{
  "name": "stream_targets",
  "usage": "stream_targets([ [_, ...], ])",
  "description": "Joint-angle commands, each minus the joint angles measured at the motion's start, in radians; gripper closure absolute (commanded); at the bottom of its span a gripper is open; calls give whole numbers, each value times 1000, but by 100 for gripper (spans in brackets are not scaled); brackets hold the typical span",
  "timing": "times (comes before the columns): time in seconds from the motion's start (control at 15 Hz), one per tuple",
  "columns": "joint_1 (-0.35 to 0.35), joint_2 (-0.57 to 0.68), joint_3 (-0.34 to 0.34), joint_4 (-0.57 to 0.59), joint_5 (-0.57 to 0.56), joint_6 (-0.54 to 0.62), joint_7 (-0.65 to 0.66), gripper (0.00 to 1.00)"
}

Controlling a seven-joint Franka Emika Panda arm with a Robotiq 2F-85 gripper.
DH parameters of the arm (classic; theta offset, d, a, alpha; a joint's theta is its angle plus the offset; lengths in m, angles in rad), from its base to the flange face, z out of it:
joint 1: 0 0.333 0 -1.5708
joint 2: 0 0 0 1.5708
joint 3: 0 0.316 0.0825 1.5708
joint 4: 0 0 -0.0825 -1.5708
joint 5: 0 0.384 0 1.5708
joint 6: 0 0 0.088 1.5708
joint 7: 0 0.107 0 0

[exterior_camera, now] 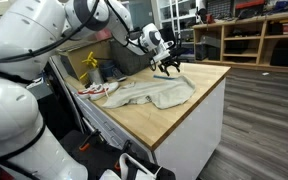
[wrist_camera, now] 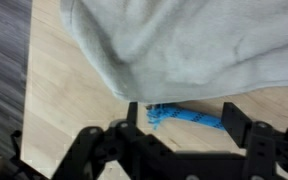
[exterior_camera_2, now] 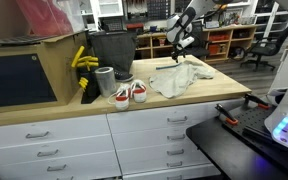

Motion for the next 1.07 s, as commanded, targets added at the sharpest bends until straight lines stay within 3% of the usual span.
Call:
stream_targets([
  [0.0, -41, -152, 97, -161, 55, -13, -189, 0],
  [0.53, -126, -410, 231, -558, 76, 43, -587, 0],
  [1.0, -185, -549, 252, -826, 79, 3, -983, 0],
])
